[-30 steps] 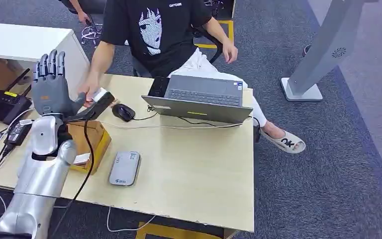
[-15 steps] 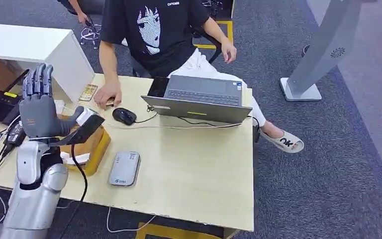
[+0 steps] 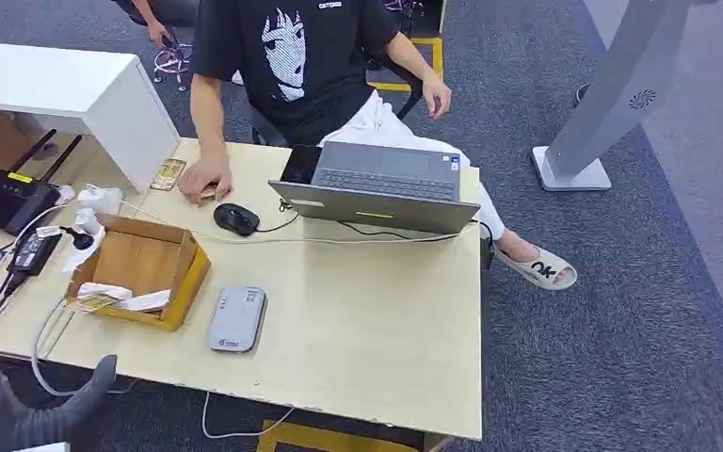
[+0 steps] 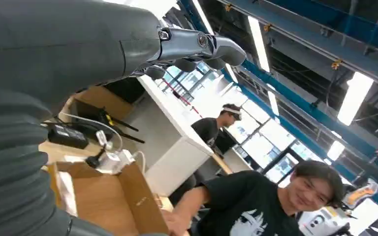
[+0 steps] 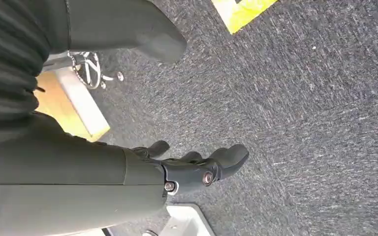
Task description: Pass the card to the sensor for recognition and then transmit it.
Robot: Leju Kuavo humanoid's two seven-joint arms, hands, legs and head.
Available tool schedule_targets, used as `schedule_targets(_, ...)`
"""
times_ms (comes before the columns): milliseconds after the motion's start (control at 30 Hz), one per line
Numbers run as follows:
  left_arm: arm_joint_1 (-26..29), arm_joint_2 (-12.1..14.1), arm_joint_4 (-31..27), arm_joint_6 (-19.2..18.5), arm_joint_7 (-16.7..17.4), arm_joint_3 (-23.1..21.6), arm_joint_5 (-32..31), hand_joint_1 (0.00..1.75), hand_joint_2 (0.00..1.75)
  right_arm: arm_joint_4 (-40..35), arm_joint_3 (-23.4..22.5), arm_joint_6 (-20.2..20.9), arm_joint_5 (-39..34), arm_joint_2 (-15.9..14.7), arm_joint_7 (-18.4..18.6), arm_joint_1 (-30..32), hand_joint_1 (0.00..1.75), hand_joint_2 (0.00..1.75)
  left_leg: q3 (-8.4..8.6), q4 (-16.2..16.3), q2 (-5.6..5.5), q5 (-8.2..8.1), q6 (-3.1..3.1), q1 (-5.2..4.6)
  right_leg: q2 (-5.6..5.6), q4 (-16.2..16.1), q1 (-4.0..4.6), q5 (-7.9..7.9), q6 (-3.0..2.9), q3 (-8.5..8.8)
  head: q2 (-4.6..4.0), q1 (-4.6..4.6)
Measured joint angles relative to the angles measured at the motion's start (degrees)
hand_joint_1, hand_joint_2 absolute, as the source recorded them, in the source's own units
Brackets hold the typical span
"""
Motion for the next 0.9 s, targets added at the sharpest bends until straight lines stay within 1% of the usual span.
schedule_targets(33,0.02,-1.57,-0.59,-1.69,-0.41,2.05,-0.37,0.0,1.75,0.0,-0.15,0.0,0.0,0.09,-0.02,-0.03,0.0,1.75,0.01,0.0,-0.06,0.0,0.0,0.01,-0.05,0.0,0.0,0.0,0.0,0.07,0.0,0.0)
schedule_targets(100,0.08,-4.41,-1.38,-2.79,-0.68,4.96,-0.55,0.0,1.75,0.0,-0.33,-0.04,0.0,0.13,-0.07,-0.08,0.0,1.75,0.09,0.0,-0.07,0.02,-0.03,0.01,-0.04,0.01,0.0,0.01,-0.01,0.12,0.0,-0.02)
schedule_targets(167,0.11,-6.07,-1.96,-3.18,-0.81,7.12,-0.72,0.0,1.75,0.0,-0.48,-0.07,0.0,0.15,-0.07,-0.06,0.0,1.75,0.15,0.0,-0.09,0.05,0.0,0.01,-0.05,0.02,0.0,0.02,-0.02,0.2,0.0,0.0)
schedule_targets(233,0.13,-7.62,-2.1,-2.83,0.25,8.89,1.1,0.0,1.75,0.0,-0.52,-0.28,0.0,0.15,-0.04,-0.09,0.0,1.75,0.16,0.0,-0.1,0.07,-0.02,0.01,-0.05,0.03,0.0,0.02,-0.03,0.25,0.0,0.0)
schedule_targets(333,1.67,-9.31,-1.75,2.29,1.88,10.59,8.21,0.0,1.75,0.0,-0.55,-1.14,0.35,0.26,0.11,-0.08,0.0,1.75,0.24,0.0,-0.08,0.06,-0.02,0.02,-0.01,0.04,0.01,0.02,-0.03,0.27,0.0,-0.02)
schedule_targets(400,2.92,-10.03,-0.28,4.54,3.09,11.05,15.34,0.0,1.75,0.0,-0.57,-1.38,0.26,0.35,-0.81,-0.08,0.0,1.75,0.23,0.0,-0.14,0.06,-0.02,0.01,-0.05,0.03,0.01,0.0,-0.01,0.28,0.0,0.0)
schedule_targets(467,3.48,-10.55,2.94,7.25,5.78,11.64,21.98,0.0,1.75,-0.02,-0.68,-1.29,-0.13,0.48,-2.65,-0.16,0.0,1.75,0.23,0.0,-0.14,0.06,-0.02,0.0,-0.05,0.03,0.0,0.0,-0.01,0.28,0.0,0.0)
schedule_targets(500,3.47,-10.75,4.91,9.45,7.21,12.16,23.37,0.0,1.75,-0.02,-0.74,-1.25,-0.13,0.59,-3.06,-0.22,0.0,1.75,0.22,0.0,-0.13,0.05,-0.02,0.01,-0.04,0.03,0.0,-0.01,-0.01,0.28,0.0,-0.02)
schedule_targets(533,3.34,-11.01,7.52,12.56,8.69,12.73,23.15,0.0,1.75,-0.02,-0.76,-1.18,0.04,0.61,-3.24,-0.25,0.0,1.75,0.23,0.0,-0.14,0.04,-0.01,0.0,-0.05,0.01,0.0,-0.02,-0.01,0.28,0.0,0.06)
schedule_targets(567,2.76,-11.21,11.02,14.54,10.36,13.52,23.02,0.0,1.75,-0.02,-0.76,-1.07,0.28,0.61,-3.11,-0.26,0.0,1.75,0.23,-0.01,-0.15,0.04,0.0,-0.01,-0.09,0.01,-0.01,-0.03,0.01,0.28,0.0,0.04)
schedule_targets(600,1.88,-11.25,14.29,15.13,11.6,14.58,22.7,0.0,1.75,-0.02,-0.76,-1.0,0.37,0.61,-2.91,-0.26,0.0,1.75,0.22,-0.01,-0.18,0.05,0.0,-0.01,-0.15,0.01,-0.02,-0.03,0.01,0.29,0.0,0.02)
schedule_targets(667,-0.6,-11.51,21.5,16.4,13.58,17.53,16.86,0.0,1.75,0.0,-0.74,-0.94,1.23,0.61,-1.86,-0.29,0.0,1.75,0.22,-0.01,-0.18,0.04,0.0,0.0,-0.18,0.0,-0.01,-0.03,0.01,0.32,0.0,0.11)
schedule_targets(700,-2.85,-11.58,25.71,15.34,14.37,20.13,13.71,0.0,1.75,-0.02,-0.74,-0.87,1.53,0.61,-1.22,-0.3,0.0,1.75,0.21,-0.01,-0.22,0.07,0.04,-0.03,-0.24,0.02,-0.03,-0.03,0.01,0.35,0.0,0.04)
schedule_targets(733,-5.67,-11.56,30.3,13.33,15.02,22.63,11.05,0.0,1.75,0.0,-0.74,-0.85,1.82,0.61,-0.52,-0.29,0.0,1.75,0.21,-0.02,-0.31,0.09,0.06,-0.02,-0.34,0.01,-0.03,-0.03,0.01,0.41,0.0,0.02)
schedule_targets(767,-8.8,-11.42,37.2,10.75,15.5,27.44,7.47,0.0,1.75,0.0,-0.74,-0.85,2.12,0.61,0.16,-0.32,0.0,1.75,0.23,-0.02,-0.32,0.09,0.05,0.0,-0.35,0.01,-0.02,-0.02,0.01,0.47,0.0,0.09)
schedule_targets(833,-13.18,-10.68,47.89,10.74,15.74,34.82,2.81,0.0,1.75,0.0,-0.74,-0.9,2.3,0.61,0.5,-0.35,0.0,1.75,0.38,-0.02,-0.2,0.07,0.03,-0.01,-0.19,0.01,-0.01,0.0,-0.02,0.49,0.0,0.06)
schedule_targets(900,-17.18,-9.04,58.86,11.31,16.9,40.46,-0.51,0.0,1.75,0.0,-0.74,-1.03,2.3,0.59,0.74,-0.24,0.0,1.75,0.37,-0.02,-0.24,0.1,0.04,-0.01,-0.24,0.02,-0.02,0.0,-0.01,0.48,0.0,-0.02)
